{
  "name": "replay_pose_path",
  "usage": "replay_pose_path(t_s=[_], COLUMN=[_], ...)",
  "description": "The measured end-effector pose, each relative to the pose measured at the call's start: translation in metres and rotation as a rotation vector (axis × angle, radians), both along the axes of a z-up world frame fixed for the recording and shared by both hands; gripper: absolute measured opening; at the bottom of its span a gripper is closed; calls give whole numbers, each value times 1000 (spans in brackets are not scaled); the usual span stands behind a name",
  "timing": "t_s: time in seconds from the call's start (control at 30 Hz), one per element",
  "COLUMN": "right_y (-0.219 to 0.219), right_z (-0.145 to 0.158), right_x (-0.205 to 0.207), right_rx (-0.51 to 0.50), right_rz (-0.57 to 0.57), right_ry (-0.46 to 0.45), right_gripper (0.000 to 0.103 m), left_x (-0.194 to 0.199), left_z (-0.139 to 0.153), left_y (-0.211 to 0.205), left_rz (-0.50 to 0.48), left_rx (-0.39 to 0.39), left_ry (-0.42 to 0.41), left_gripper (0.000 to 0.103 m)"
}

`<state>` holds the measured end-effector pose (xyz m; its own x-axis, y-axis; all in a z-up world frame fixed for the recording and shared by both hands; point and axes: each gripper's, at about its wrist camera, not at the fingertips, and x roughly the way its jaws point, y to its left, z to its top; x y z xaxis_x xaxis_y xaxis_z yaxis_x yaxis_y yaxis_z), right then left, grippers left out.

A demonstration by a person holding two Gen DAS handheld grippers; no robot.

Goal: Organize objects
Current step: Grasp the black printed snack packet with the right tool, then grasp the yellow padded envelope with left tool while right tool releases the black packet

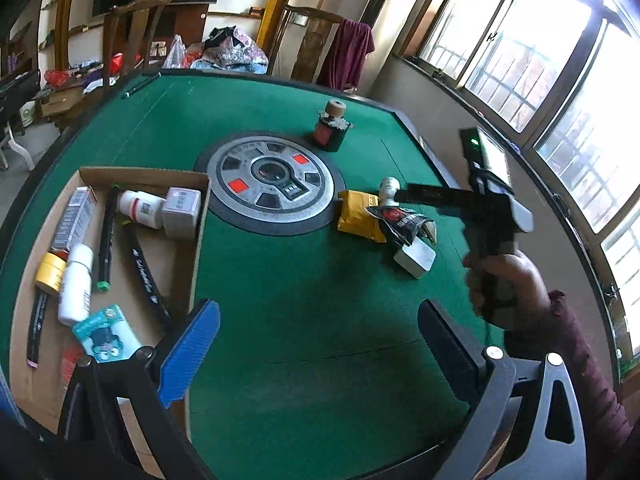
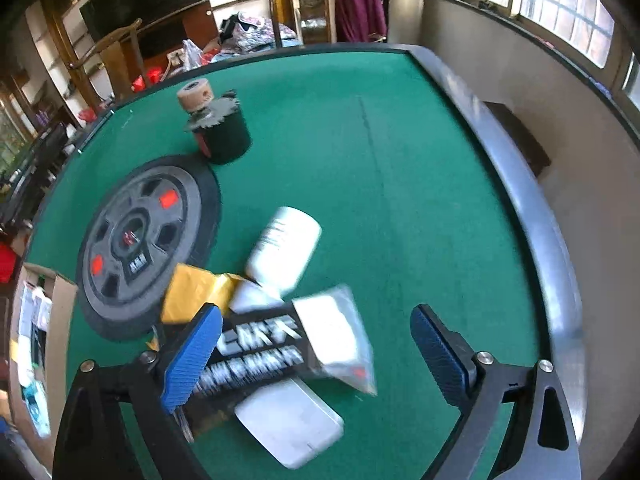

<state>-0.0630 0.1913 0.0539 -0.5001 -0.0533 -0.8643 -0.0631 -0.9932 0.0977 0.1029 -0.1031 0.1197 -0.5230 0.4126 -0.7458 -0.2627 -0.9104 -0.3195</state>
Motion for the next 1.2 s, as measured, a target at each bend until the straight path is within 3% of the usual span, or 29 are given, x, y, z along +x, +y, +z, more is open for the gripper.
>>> replay_pose_path(t_s=[0.13,0.33,0.4,0.47,0.57,0.63,0.87,1.2], right_y=[-24,-50,-44,-22,28,57,102,124], right_z=[-20,-19,-17,-11,-4,-10,-33,-35], right_x=[-11,39,54,60,64,61,56,61], right_rx=[16,-45,-38,-94,-235,-320,-349,-379], right_rz=[120,413,432,364,141,6,-192,-279], right_ry=[-56,-77,-59,9,168,210,141,145], right_gripper=[96,92,92,93,96,98,98,98], left_x=[1,-9,-14,-21,-35,-47,-101,-140], left_z=[-5,-15,-19,-24,-29,-30,-43,-86], left_y=[7,5,7,13,28,43,101,153], left_rz=[-4,32,45,51,54,46,-5,-85], left_rx=[-17,-40,-48,-66,-104,-123,-175,-305], left_ry=[-4,-26,-28,-27,-8,25,141,86], left_gripper=[99,99,99,99,99,99,99,99])
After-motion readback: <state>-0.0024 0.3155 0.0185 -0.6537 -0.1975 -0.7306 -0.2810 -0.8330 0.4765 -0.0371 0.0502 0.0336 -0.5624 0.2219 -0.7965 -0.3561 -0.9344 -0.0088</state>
